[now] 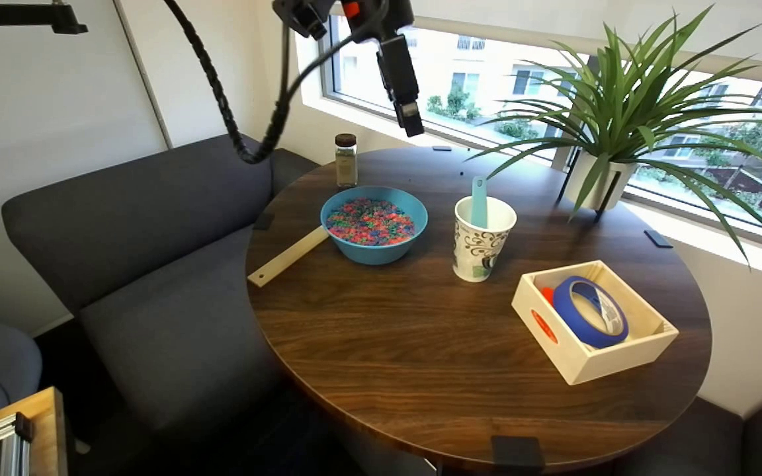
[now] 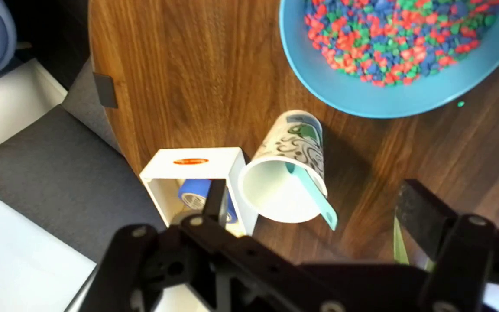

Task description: Use the blue measuring spoon to place cereal from the blue bowl into the box.

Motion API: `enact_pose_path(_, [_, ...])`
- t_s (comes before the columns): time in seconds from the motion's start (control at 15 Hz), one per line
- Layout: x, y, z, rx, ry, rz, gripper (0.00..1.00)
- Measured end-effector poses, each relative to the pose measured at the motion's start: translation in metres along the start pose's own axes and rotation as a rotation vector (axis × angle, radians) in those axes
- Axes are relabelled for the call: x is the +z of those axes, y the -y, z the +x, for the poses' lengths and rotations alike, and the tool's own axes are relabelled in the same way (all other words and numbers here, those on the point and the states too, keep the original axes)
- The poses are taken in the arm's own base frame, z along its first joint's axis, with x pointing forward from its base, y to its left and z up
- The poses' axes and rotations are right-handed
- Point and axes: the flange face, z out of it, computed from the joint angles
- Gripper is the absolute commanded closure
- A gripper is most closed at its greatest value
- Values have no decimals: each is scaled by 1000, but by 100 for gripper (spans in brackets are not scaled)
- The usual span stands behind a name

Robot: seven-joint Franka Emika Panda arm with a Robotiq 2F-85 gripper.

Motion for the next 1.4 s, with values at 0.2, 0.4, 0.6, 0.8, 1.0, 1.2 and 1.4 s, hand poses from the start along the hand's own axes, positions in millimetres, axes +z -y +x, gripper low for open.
enact_pose_path(0.2, [30,27,30,-3,-56,-53,0])
enact_pose_path(0.4, [54,29,56,-15,-57,-140,0])
enact_pose_path(0.6, [66,36,72,-80,-14,-128,0])
enact_pose_path(0.8, [65,44,76,-111,1,-97,0])
enact_pose_path(1.0, [65,44,77,-112,3,-98,0])
enact_pose_path(1.2, [76,42,78,-113,29,-120,0])
enact_pose_path(1.4, [94,46,80,-149,59,-126,0])
